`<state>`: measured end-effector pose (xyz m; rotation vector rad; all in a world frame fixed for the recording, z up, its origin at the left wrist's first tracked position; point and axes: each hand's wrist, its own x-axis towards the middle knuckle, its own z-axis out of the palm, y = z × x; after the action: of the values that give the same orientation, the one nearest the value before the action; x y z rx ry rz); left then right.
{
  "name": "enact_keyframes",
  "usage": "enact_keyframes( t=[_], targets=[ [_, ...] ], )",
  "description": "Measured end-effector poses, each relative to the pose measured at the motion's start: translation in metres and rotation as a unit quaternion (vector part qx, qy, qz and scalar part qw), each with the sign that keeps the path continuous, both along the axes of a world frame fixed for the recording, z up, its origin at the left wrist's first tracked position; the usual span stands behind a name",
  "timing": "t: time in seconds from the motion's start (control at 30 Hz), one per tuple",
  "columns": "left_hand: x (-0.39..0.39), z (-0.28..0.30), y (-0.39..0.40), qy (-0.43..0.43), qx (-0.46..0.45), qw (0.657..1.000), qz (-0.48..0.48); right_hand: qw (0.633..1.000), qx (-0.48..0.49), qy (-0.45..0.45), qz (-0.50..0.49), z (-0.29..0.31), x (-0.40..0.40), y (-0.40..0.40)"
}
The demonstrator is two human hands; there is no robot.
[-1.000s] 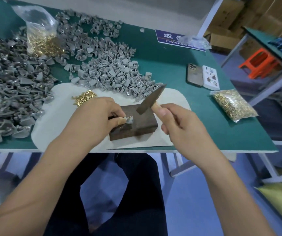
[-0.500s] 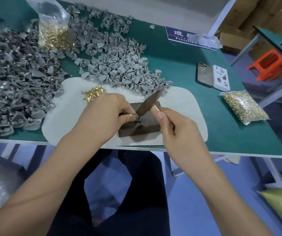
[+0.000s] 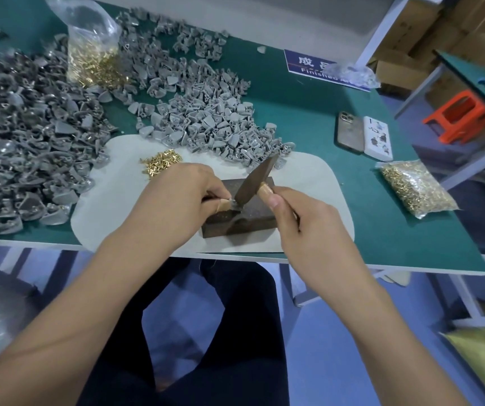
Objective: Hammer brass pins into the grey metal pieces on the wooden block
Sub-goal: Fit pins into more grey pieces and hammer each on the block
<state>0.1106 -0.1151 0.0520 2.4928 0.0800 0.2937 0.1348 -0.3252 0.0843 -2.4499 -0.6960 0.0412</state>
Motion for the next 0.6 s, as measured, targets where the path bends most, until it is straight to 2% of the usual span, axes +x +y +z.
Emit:
enact_keyframes(
  t=[0.1,0.23,0.37,0.47,0.6],
  targets=[
    [-0.001,0.0,-0.001,-0.002,-0.001,1.0,0.006,1.0,0.009,-0.015,-0.002,0.01,0.005,-0.003],
    [-0.001,0.0,-0.001,0.005,-0.002,1.0,0.011,0.993,0.099,-0.048,-0.033,0.007,0.003,-0.004],
    [-0.001,-0.003,0.0,0.006,-0.007,1.0,0.018,0.998,0.057,0.003,-0.016,-0.011,-0.008,-0.001],
    [-0.001,-0.003,0.001,0.007,-0.009,1.0,0.017,0.998,0.048,-0.026,-0.018,-0.002,-0.003,-0.006],
    [-0.002,-0.002,0.001,0.009,0.002,1.0,0.019,0.989,0.117,-0.078,-0.049,0.007,-0.002,-0.006]
  ],
)
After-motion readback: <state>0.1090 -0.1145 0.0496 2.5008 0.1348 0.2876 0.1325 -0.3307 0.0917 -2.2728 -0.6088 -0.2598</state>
